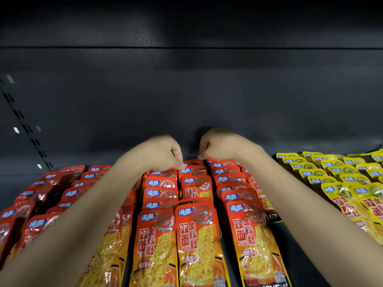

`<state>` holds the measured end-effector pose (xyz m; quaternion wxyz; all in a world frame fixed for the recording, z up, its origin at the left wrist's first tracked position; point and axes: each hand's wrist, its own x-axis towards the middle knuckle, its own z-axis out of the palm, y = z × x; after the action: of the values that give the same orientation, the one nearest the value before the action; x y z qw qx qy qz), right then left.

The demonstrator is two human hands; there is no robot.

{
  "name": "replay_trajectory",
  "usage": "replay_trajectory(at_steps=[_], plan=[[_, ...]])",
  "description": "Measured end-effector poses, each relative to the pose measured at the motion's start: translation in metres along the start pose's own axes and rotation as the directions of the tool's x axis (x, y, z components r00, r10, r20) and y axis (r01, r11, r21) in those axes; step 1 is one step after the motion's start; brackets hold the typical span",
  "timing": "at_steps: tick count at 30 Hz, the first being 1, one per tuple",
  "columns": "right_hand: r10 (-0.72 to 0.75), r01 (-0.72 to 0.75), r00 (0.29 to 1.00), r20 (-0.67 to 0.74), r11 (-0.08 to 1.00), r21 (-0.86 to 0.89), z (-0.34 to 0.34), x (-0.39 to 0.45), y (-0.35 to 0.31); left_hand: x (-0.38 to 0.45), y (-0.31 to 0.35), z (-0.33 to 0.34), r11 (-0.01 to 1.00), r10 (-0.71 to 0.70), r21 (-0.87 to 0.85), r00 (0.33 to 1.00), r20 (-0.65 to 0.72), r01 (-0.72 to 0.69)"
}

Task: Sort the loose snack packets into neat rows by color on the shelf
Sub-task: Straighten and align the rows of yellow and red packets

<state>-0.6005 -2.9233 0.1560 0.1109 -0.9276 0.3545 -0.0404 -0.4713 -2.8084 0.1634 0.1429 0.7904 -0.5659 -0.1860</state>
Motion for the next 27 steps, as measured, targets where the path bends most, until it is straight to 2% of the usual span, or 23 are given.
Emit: replay_trajectory(at_steps=[3, 11, 15, 19, 22, 27], plan=[[-0.04, 0.043, 0.996, 0.077, 0.998, -0.04, -0.003, -0.013, -0.002, -0.016, 0.004, 0.006, 0.998, 0.014, 0.063, 1.0, 0.012, -0.015], [-0.029, 0.034, 0.99, 0.139, 0.999, -0.03, 0.0, -0.029, -0.008, -0.029, 0.0, 0.024, 0.99, 0.039, 0.128, 0.993, 0.113, -0.053], [-0.024, 0.033, 0.981, 0.194, 0.998, -0.044, -0.003, -0.036, -0.008, -0.025, -0.005, 0.025, 0.99, 0.032, 0.131, 0.975, 0.218, -0.062], [-0.021, 0.038, 0.971, 0.237, 0.997, -0.067, -0.002, -0.038, -0.01, -0.022, -0.006, 0.03, 0.988, 0.069, 0.12, 0.966, 0.25, -0.101], [-0.03, 0.043, 0.961, 0.274, 0.998, -0.042, 0.001, -0.039, -0.01, -0.023, -0.006, 0.032, 0.984, 0.136, 0.082, 0.963, 0.231, -0.158], [-0.044, 0.042, 0.968, 0.247, 0.999, 0.01, 0.004, -0.038, -0.01, -0.025, -0.011, 0.033, 0.985, 0.175, -0.029, 0.98, 0.1, -0.173]])
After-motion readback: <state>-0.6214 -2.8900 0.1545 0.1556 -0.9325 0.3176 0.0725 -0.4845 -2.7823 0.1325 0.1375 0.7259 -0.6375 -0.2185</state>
